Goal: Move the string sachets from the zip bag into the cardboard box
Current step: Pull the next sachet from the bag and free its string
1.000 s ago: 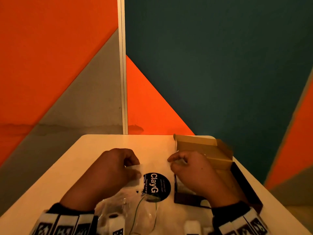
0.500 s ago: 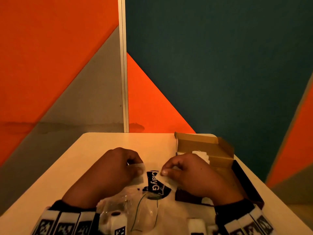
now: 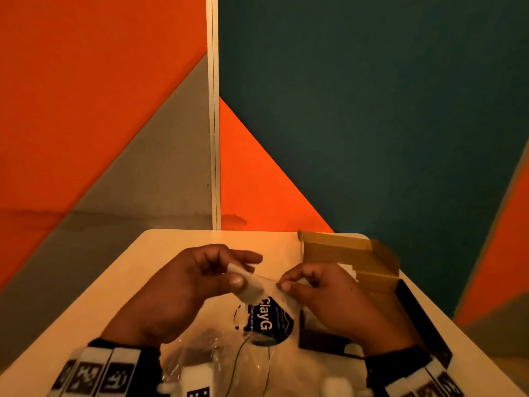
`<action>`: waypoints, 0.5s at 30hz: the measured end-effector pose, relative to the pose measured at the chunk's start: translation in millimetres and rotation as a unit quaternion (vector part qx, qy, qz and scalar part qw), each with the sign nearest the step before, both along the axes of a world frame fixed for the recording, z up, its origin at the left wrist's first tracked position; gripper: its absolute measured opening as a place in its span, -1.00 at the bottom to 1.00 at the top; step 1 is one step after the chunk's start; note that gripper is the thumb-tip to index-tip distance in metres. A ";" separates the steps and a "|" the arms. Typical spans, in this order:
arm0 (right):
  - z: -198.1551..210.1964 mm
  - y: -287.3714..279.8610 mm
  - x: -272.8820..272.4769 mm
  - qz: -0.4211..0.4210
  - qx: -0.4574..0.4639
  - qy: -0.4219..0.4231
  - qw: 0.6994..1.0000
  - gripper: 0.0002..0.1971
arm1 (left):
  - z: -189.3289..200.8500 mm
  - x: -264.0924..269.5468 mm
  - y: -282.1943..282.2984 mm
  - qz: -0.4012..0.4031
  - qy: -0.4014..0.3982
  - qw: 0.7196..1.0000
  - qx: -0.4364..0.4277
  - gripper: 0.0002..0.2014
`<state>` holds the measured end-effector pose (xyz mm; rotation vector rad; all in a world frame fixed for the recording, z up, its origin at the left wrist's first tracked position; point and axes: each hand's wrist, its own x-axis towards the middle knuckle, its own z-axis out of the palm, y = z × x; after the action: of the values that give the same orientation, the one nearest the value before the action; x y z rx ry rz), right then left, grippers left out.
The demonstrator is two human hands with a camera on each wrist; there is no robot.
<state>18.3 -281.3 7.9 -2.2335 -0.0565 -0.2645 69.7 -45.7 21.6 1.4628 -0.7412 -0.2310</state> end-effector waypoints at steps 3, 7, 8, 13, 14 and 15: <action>0.9 6.5 -2.1 0.025 0.041 0.009 0.999 -0.85 | -6.3 -4.8 -21.8 -0.047 0.056 0.986 -0.149 -0.79; -1.9 9.4 -2.0 0.022 0.089 0.016 0.996 -0.79 | -12.5 -10.3 -43.4 -0.045 0.098 0.960 -0.257 -0.68; -3.8 8.7 -0.8 0.018 0.100 0.016 0.995 -0.74 | -12.0 -10.9 -45.8 -0.026 0.102 0.956 -0.273 -0.65; -7.1 6.3 7.2 -0.025 0.234 -0.042 0.971 -0.54 | -6.9 -14.0 -49.1 0.012 0.118 0.944 -0.309 -0.75; -6.1 6.8 8.5 -0.023 0.278 -0.049 0.959 -0.56 | -5.9 -14.9 -50.0 0.021 0.120 0.946 -0.302 -0.80; -4.7 7.9 8.8 -0.019 0.313 -0.055 0.948 -0.57 | -5.5 -15.6 -51.1 0.036 0.117 0.950 -0.288 -0.79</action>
<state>27.1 -273.4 3.3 -1.5874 0.0121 -0.3702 54.1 -96.8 16.0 0.8845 -0.5020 -0.1132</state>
